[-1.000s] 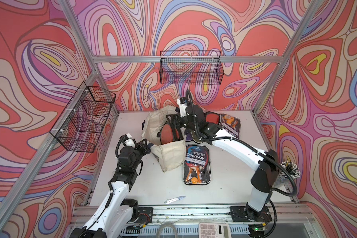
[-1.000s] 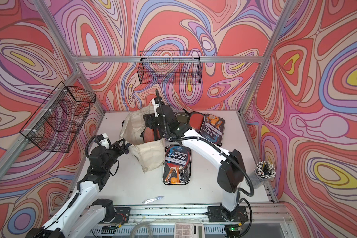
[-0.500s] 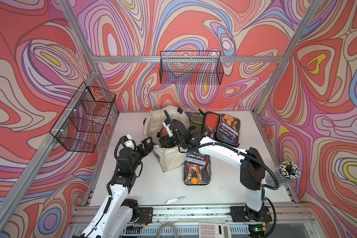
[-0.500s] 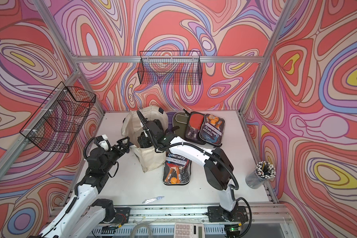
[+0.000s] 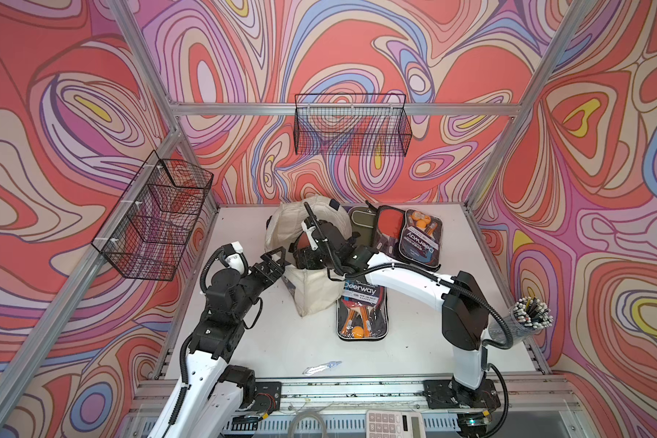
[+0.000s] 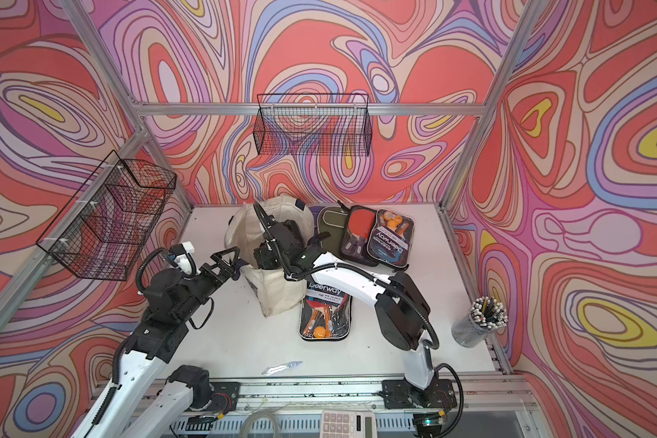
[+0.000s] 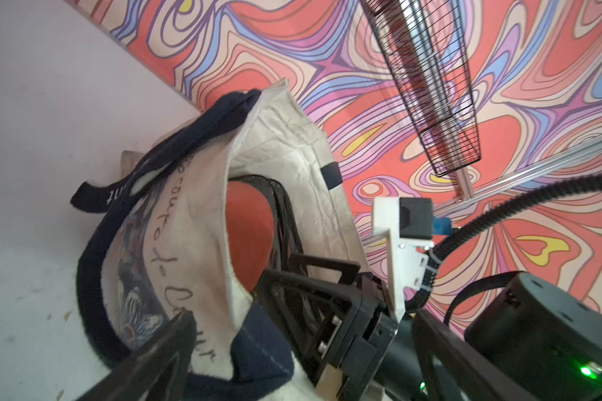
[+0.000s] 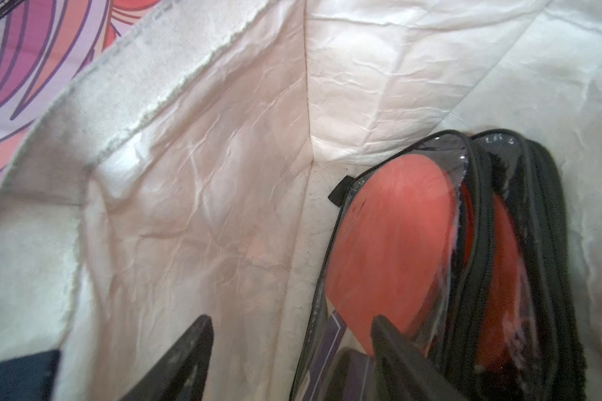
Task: Remove the ping pong set from the canvas bag
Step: Adjust the canvas bag at the center of the board.
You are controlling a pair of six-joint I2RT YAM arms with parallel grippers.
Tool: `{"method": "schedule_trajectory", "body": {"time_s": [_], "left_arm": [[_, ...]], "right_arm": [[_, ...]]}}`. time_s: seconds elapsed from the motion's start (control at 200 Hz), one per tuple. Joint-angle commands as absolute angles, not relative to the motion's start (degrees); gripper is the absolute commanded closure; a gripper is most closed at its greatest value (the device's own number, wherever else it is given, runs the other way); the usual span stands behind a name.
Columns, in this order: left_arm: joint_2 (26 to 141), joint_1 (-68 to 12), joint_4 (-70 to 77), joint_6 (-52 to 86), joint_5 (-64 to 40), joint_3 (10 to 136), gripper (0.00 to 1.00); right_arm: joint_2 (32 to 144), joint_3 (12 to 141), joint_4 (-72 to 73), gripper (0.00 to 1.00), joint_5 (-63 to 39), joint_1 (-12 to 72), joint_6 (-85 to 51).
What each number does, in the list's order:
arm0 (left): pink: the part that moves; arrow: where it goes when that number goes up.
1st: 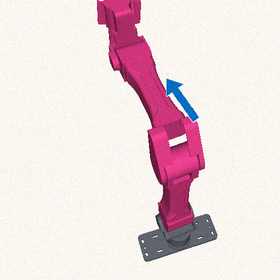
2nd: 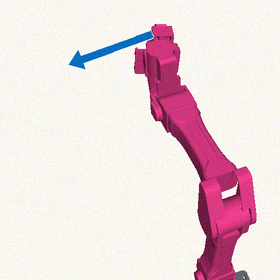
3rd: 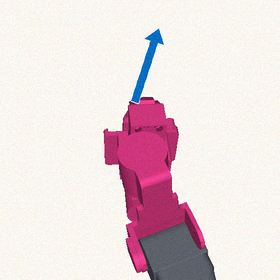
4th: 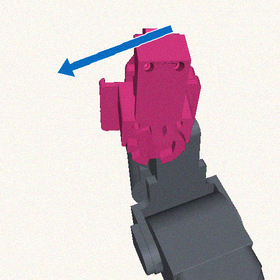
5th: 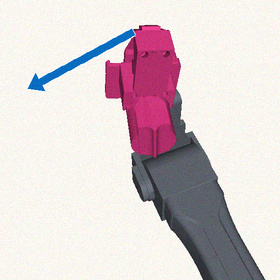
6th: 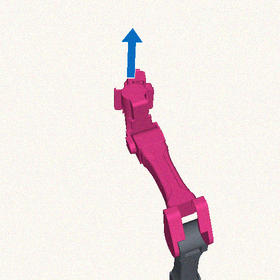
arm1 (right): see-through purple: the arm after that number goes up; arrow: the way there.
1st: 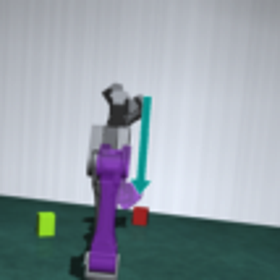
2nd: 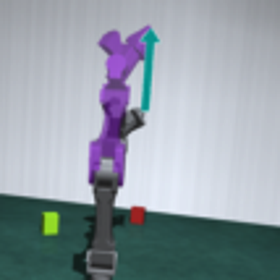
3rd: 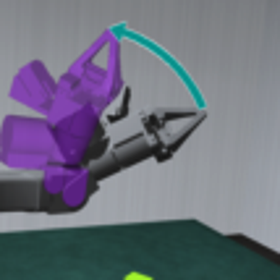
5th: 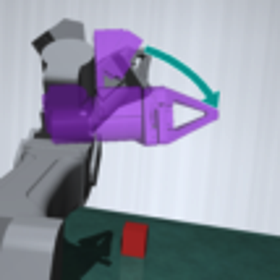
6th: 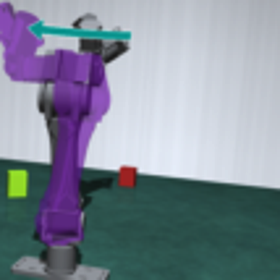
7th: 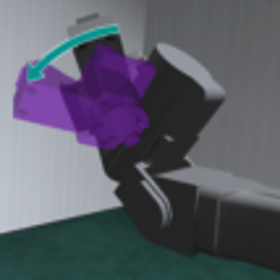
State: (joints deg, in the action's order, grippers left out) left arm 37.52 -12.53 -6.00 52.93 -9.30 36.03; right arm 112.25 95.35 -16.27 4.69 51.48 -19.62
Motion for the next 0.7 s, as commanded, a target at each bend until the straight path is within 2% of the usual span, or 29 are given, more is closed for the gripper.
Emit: {"method": "schedule_trajectory", "body": {"time_s": [0.0, 0.431, 0.696], "left_arm": [[36.66, -13.61, -13.5, 55.45, -5.69, 36.53, 0.0], [39.76, -15.28, -3.59, 64.38, -5.89, 33.75, 0.0], [40.03, -17.05, -5.56, 65.36, -3.87, 33.85, 0.0]], "right_arm": [[113.24, 96.58, -15.64, 0.25, 7.58, 51.91, -19.38], [113.28, 100.02, -17.31, 0.24, 11.45, 51.94, -17.67], [113.16, 98.47, -15.47, 0.24, 11.24, 51.86, -18.94]]}}
